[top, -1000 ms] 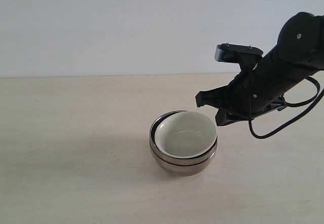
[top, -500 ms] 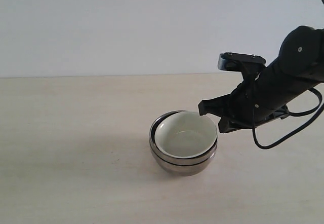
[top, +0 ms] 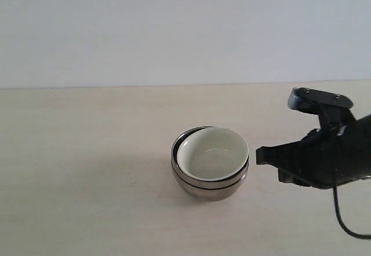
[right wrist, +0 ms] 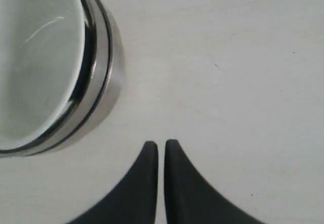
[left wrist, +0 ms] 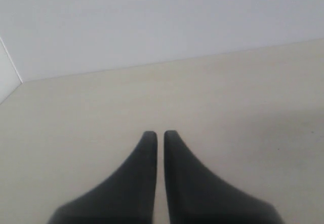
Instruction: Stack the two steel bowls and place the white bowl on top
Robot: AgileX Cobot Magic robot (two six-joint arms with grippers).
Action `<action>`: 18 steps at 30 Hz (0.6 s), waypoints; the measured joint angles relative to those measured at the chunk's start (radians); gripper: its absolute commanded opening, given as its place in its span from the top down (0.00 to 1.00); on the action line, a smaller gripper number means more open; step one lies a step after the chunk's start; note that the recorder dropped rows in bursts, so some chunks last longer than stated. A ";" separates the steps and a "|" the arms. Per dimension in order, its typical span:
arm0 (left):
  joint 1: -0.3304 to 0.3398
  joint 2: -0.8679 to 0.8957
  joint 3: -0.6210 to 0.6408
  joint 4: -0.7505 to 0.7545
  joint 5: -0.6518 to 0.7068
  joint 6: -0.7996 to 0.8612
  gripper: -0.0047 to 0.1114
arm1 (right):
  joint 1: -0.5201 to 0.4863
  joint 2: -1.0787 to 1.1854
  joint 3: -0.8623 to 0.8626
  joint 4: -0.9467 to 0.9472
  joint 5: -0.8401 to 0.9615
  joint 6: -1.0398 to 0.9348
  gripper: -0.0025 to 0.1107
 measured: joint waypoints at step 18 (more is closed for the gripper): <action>0.000 0.000 0.000 0.000 0.000 0.000 0.93 | 0.130 -1.056 0.403 0.060 0.004 0.157 0.98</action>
